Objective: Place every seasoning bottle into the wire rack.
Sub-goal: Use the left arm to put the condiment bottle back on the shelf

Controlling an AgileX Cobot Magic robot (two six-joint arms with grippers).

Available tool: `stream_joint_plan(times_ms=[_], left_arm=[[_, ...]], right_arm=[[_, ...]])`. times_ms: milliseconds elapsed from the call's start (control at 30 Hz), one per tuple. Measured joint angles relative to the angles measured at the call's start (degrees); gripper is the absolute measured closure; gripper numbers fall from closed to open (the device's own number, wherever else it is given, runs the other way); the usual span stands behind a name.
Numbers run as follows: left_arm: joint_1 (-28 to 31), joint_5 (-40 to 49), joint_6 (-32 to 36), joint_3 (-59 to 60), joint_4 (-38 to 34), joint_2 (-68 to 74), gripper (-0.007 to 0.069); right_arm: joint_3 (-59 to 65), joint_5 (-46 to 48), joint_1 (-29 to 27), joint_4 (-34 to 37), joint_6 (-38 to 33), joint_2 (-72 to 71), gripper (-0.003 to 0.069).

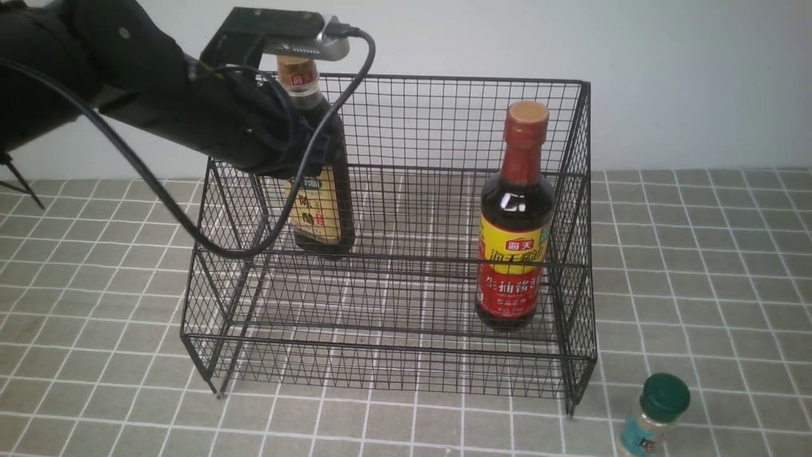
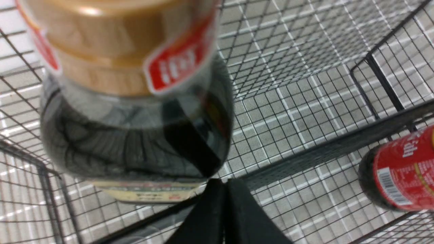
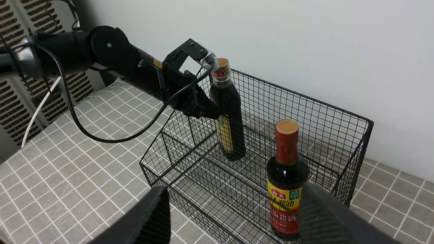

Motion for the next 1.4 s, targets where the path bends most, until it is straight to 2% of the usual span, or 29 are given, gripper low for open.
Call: stream_joint_plan(times_ms=[433,767,1033,1233,1400], left_arm=[[-0.13,-6.37,0.13,-0.05,-4.18,1.63,0.0631],[-0.13,-8.51,0.53,-0.05,-4.52,1.82,0.0631],[-0.13,-14.25,0.6,-0.05,-4.58,1.82,0.0631],[-0.05,-9.03,0.6,-0.05,-4.14,0.68,0.0631],[-0.05,-5.68,0.15,-0.05,0.74,-2.87,0.0631]], right_arm=[[0.0,0.0,0.0,0.0,0.0,0.0,0.0195],[0.0,0.0,0.0,0.06,0.0,0.0,0.0195],[0.0,0.0,0.0,0.06,0.0,0.0,0.0195],[0.0,0.36,0.0,0.23,0.0,0.0,0.0195],[0.0,0.91,0.0,0.3,0.11,0.0,0.0195]])
